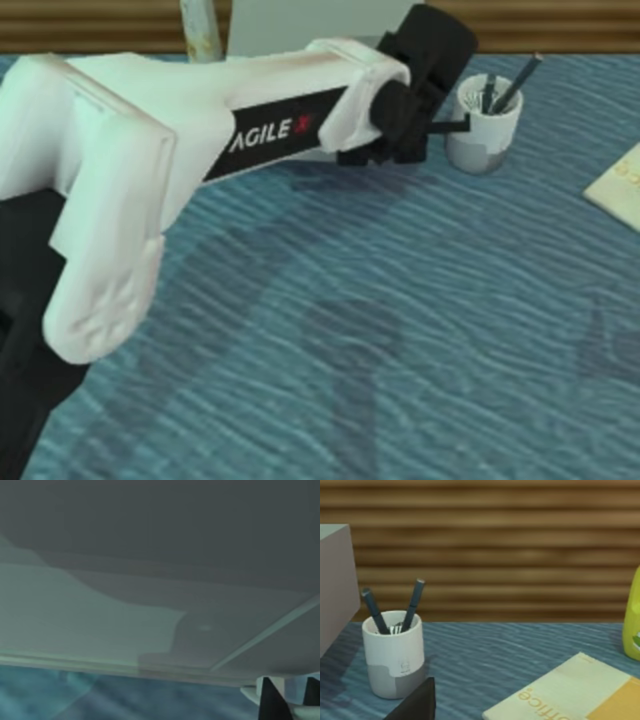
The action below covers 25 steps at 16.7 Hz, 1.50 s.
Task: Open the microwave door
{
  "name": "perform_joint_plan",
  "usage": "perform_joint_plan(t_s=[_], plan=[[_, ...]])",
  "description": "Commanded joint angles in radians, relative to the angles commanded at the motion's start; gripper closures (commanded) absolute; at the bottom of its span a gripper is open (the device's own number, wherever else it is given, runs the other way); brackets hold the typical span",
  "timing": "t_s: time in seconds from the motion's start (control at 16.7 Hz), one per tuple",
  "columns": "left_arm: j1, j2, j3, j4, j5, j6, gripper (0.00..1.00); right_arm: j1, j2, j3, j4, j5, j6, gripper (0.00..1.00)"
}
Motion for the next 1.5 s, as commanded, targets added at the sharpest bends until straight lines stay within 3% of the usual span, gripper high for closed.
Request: perform_joint_plan(t_s=[1.5], plan=[[-0.004,-0.022,-0.052,0.031,0.018,0.030,1.00,0.000,0.000,0.000,0.000,0.000,0.000,0.00]])
